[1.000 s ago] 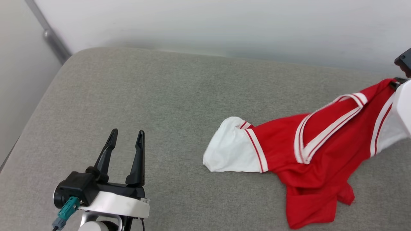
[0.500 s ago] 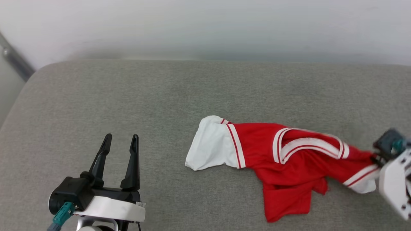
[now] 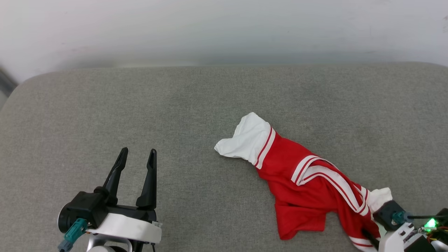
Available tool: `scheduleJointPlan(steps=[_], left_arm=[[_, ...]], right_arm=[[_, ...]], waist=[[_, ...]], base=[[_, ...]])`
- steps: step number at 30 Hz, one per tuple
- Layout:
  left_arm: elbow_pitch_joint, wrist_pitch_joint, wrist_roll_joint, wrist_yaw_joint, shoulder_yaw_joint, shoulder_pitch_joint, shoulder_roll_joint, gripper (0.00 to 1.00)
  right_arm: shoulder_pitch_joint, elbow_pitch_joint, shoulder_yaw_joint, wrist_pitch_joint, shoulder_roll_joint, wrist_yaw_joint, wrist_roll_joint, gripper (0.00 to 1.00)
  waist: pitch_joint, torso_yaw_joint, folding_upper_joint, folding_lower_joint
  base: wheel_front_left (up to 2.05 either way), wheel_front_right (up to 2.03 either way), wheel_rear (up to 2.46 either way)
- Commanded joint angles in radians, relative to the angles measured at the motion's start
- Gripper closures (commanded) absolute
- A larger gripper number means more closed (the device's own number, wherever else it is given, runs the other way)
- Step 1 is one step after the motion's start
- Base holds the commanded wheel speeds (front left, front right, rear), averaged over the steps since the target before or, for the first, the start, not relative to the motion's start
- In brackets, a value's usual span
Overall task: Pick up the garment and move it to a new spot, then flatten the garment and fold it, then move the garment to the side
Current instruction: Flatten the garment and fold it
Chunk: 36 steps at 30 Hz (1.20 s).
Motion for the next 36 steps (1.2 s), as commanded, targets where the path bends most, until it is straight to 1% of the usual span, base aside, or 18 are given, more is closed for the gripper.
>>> scheduleJointPlan(steps=[1, 4, 6, 8, 11, 14, 18, 20, 22, 25, 29, 32, 34, 36], left_arm=[[0.004, -0.003, -0.004, -0.001, 0.0, -0.003, 0.004, 0.0], [0.009, -0.003, -0.006, -0.001, 0.002, 0.004, 0.008, 0.0], [0.008, -0.003, -0.01, -0.001, 0.006, 0.009, 0.009, 0.0], [0.004, -0.003, -0.015, -0.001, 0.011, 0.012, 0.008, 0.0], [-0.005, -0.003, -0.021, -0.001, 0.01, 0.011, 0.007, 0.0], [-0.008, -0.003, -0.031, -0.001, -0.002, -0.003, 0.01, 0.0], [0.008, -0.003, -0.062, -0.001, -0.05, -0.046, 0.032, 0.0], [0.023, 0.026, -0.11, -0.001, -0.09, -0.087, 0.049, 0.0], [0.039, 0.1, -0.151, -0.001, -0.131, -0.145, 0.083, 0.0], [0.066, 0.277, -0.207, -0.001, -0.202, -0.263, 0.135, 0.0], [0.121, 0.565, -0.317, -0.001, -0.285, -0.427, 0.19, 0.0], [0.173, 0.778, -0.35, -0.001, -0.351, -0.536, 0.251, 0.0], [0.208, 0.881, -0.373, 0.0, -0.364, -0.587, 0.265, 0.0], [0.24, 0.964, -0.397, 0.002, -0.374, -0.627, 0.268, 0.0]], right_arm=[[0.015, 0.0, -0.023, -0.014, 0.025, -0.001, 0.007, 0.0], [0.02, -0.025, -0.093, -0.037, 0.056, -0.001, 0.036, 0.0], [0.021, -0.063, -0.145, -0.049, 0.073, -0.001, 0.06, 0.0], [0.023, -0.111, -0.214, -0.055, 0.093, -0.001, 0.096, 0.0], [0.026, -0.187, -0.327, -0.077, 0.13, -0.001, 0.119, 0.0], [0.04, -0.243, -0.451, -0.129, 0.21, -0.001, 0.136, 0.0], [0.06, -0.293, -0.553, -0.205, 0.301, -0.001, 0.11, 0.0], [0.07, -0.304, -0.584, -0.245, 0.347, 0.0, 0.091, 0.0], [0.074, -0.313, -0.614, -0.28, 0.383, 0.0, 0.076, 0.0], [0.066, -0.32, -0.648, -0.324, 0.428, 0.0, 0.054, 0.0], [0.041, -0.319, -0.675, -0.359, 0.462, 0.0, 0.028, 0.0], [0.025, -0.31, -0.683, -0.375, 0.483, 0.0, 0.016, 0.0], [0.02, -0.298, -0.678, -0.384, 0.494, 0.0, 0.013, 0.0], [0.014, -0.286, -0.675, -0.396, 0.504, -0.001, 0.013, 0.0]], waist=[[-0.006, -0.004, 0.0, 0.0], [-0.02, -0.014, 0.0, 0.0], [-0.03, -0.023, 0.0, 0.0], [-0.038, -0.033, 0.0, 0.0], [-0.044, -0.051, 0.0, 0.0], [-0.039, -0.067, 0.0, 0.0], [-0.009, -0.088, 0.0, 0.0], [0.011, -0.096, 0.0, 0.0], [0.033, -0.103, 0.0, 0.0], [0.069, -0.116, 0.0, 0.0], [0.116, -0.135, 0.0, 0.0], [0.144, -0.153, 0.0, 0.0], [0.159, -0.167, 0.0, 0.0], [0.176, -0.178, 0.0, 0.0]], base=[[0.0, 0.0, 0.0], [0.0, 0.0, 0.0], [0.0, 0.0, 0.0], [0.0, 0.0, 0.0], [0.0, 0.0, 0.0], [0.0, 0.0, 0.0], [0.0, 0.0, 0.0], [0.0, 0.0, 0.0], [0.0, 0.0, 0.0], [0.0, 0.0, 0.0], [0.0, 0.0, 0.0], [0.0, 0.0, 0.0], [0.0, 0.0, 0.0], [0.0, 0.0, 0.0]])
